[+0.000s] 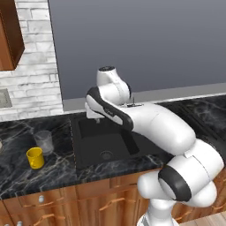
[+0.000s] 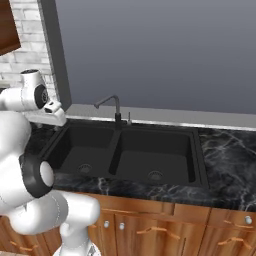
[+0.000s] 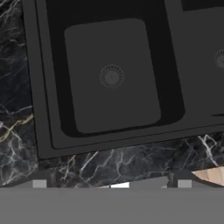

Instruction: Place the glass cup in the left basin and the mug in the right basin of the sink.

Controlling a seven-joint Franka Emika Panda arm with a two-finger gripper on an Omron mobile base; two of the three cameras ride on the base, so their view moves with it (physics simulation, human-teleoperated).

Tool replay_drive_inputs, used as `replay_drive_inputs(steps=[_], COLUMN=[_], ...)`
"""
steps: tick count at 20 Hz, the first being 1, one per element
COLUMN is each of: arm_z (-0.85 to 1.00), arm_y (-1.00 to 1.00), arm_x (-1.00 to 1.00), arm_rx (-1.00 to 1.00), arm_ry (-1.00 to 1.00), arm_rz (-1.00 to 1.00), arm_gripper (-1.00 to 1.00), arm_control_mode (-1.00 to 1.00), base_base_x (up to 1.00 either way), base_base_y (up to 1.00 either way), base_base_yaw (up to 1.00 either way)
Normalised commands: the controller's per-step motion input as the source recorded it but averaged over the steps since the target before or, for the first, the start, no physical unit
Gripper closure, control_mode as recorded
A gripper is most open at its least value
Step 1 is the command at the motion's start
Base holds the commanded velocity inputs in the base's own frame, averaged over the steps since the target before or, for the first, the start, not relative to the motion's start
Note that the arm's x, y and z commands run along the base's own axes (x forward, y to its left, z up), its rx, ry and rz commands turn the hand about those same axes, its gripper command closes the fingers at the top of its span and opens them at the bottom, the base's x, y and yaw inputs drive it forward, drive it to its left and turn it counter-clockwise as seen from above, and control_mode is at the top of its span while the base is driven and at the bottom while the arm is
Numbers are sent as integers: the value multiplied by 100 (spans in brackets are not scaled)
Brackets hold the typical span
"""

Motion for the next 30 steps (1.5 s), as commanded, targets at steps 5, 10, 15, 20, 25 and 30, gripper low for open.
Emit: replay_drive_inputs(steps=[5,10,15,20,25,30], arm_z=[-25,-21,-14,-43,-12,1], arm_y=[88,56,54,56,43,44], arm_x=[14,14,23,28,29,5], arm_rx=[-3,3,0,5,7,0], arm_ry=[5,-3,-1,2,10,4], arm_rz=[-7,-7,-13,-9,2,1], arm_gripper=[-100,-100,-100,-100,-100,-100], arm_control_mode=[-100,-100,-100,-100,-100,-100], base_base_x=[0,0,0,0,0,0], base_base_y=[0,0,0,0,0,0], base_base_yaw=[0,0,0,0,0,0])
